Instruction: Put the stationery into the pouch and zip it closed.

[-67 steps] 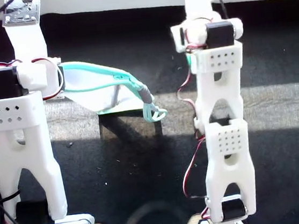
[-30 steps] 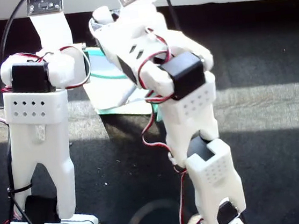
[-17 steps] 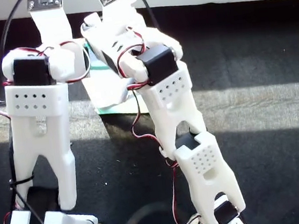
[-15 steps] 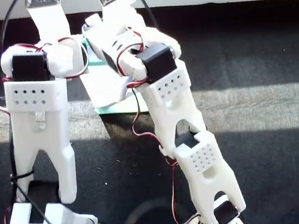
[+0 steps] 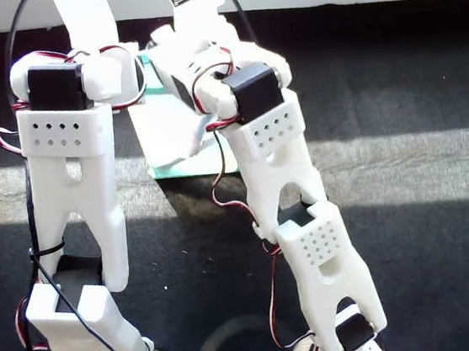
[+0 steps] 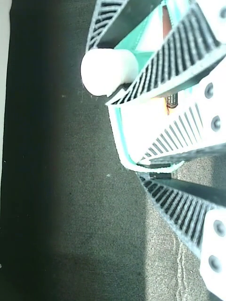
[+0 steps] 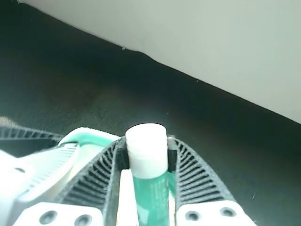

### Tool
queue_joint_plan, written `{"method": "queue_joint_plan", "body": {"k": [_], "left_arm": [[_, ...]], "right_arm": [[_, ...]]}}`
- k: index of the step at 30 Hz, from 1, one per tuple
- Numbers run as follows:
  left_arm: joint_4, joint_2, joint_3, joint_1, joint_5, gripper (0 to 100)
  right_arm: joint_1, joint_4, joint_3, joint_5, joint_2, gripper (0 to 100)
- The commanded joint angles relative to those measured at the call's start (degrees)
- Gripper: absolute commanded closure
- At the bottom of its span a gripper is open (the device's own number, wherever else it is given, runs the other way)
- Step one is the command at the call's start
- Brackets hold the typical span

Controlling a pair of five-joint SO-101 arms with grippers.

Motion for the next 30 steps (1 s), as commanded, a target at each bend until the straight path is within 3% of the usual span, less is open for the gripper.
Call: {"method": "queue_joint_plan", "body": {"k": [1,5,12,16,22,24,30], "left_arm": [[4.0,5.3,0.5,-0.5,0.6,99],[4.0,5.5,0.5,-0.5,0.6,99],[4.0,5.5,0.7,-0.7,0.6,99],[4.0,5.5,0.7,-0.9,0.5,99],[4.0,5.1,0.5,-0.8,0.5,99],[4.0,5.1,0.5,-0.6,0.5,99],[4.0,5.1,0.5,0.6,0.5,99]], "right_arm": [[0.9,5.4,0.6,-0.1,-2.1,72.8],[1.3,6.0,0.6,-0.1,-6.9,71.1],[6.3,4.7,1.2,-0.1,-19.0,83.1],[11.2,8.5,1.3,0.1,-18.1,98.8],[12.4,10.2,1.3,6.5,-9.0,98.4],[11.4,10.2,1.3,6.4,-5.1,98.4],[-0.4,10.2,0.7,6.5,0.0,98.4]]}}
